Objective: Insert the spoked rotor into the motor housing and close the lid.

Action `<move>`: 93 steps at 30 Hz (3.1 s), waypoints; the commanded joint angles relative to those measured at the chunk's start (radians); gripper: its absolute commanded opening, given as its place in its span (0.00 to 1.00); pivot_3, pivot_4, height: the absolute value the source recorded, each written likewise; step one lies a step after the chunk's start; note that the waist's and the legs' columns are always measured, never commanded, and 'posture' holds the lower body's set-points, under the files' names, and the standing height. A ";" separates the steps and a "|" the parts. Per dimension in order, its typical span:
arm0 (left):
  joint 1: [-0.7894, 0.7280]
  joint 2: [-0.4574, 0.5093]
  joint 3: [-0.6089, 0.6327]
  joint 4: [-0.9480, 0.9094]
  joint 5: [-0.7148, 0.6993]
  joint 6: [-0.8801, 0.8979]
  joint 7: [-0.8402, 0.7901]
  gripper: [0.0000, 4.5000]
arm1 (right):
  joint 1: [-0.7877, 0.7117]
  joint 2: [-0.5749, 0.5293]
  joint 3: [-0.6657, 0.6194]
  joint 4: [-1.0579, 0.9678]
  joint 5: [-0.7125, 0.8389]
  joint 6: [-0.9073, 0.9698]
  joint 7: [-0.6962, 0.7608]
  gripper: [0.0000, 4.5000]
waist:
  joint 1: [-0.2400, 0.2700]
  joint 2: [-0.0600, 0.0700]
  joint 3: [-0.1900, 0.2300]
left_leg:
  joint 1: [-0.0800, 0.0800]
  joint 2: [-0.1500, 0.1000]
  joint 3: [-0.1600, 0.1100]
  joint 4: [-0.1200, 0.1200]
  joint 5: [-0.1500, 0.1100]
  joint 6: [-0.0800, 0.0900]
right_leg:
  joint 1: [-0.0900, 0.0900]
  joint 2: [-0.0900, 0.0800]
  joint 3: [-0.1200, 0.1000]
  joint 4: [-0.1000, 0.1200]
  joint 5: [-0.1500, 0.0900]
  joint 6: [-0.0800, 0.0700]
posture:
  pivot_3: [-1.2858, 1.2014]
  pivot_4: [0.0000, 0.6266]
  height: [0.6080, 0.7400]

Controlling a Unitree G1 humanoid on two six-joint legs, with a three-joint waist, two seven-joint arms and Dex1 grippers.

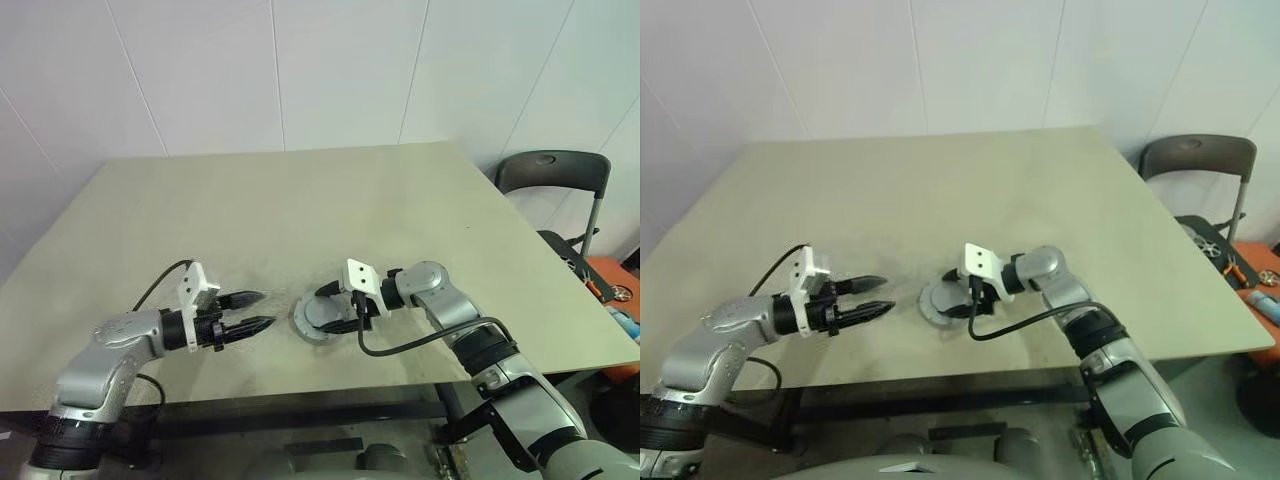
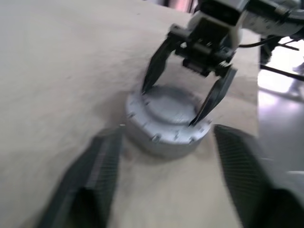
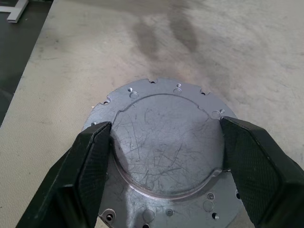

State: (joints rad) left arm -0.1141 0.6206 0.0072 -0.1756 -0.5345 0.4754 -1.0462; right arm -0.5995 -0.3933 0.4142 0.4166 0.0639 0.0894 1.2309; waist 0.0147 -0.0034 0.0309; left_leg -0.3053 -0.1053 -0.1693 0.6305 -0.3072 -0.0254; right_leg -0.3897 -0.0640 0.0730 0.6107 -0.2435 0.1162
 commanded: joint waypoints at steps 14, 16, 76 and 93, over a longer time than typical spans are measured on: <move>-0.202 -0.103 -0.239 0.225 0.245 -0.099 0.008 0.00 | 0.041 -0.038 0.076 0.083 -0.101 0.032 0.010 0.72 | 0.000 0.000 0.000 | -0.001 0.000 -0.001 -0.001 0.000 0.000 | -0.001 0.000 0.000 0.000 0.000 0.000 | 0.52 0.00 1.00; -0.203 -0.098 -0.249 0.228 0.265 -0.100 0.007 0.00 | 0.043 -0.042 0.076 0.077 -0.101 0.034 0.011 0.72 | 0.000 0.000 0.000 | -0.001 0.000 -0.001 0.000 0.000 0.000 | 0.000 0.000 0.000 0.000 0.000 0.000 | 0.52 0.00 1.00; -0.209 -0.099 -0.274 0.110 0.294 -0.008 0.021 0.00 | -0.026 0.093 -0.680 -0.074 0.555 1.525 -0.499 1.00 | 0.022 0.001 0.007 | -0.034 -0.002 0.001 0.003 0.000 0.000 | -0.035 -0.002 0.000 0.003 0.008 -0.003 | 0.52 0.00 1.00; -0.207 -0.086 -0.265 0.125 0.290 -0.017 0.013 0.00 | -0.016 0.180 -0.757 -0.041 0.743 1.525 -0.682 0.72 | -0.004 0.001 0.007 | -0.033 -0.002 0.001 0.004 0.001 -0.001 | -0.035 -0.001 0.000 0.004 0.009 -0.004 | 0.52 0.00 1.00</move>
State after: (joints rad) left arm -0.3201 0.5408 -0.2346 -0.0471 -0.2443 0.4542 -1.0224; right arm -0.6001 -0.2298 -0.3379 0.3924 0.7208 1.6066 0.5359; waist 0.0108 -0.0021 0.0377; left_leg -0.3388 -0.1069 -0.1686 0.6344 -0.3062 -0.0259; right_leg -0.4247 -0.0648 0.0735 0.6152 -0.2345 0.1124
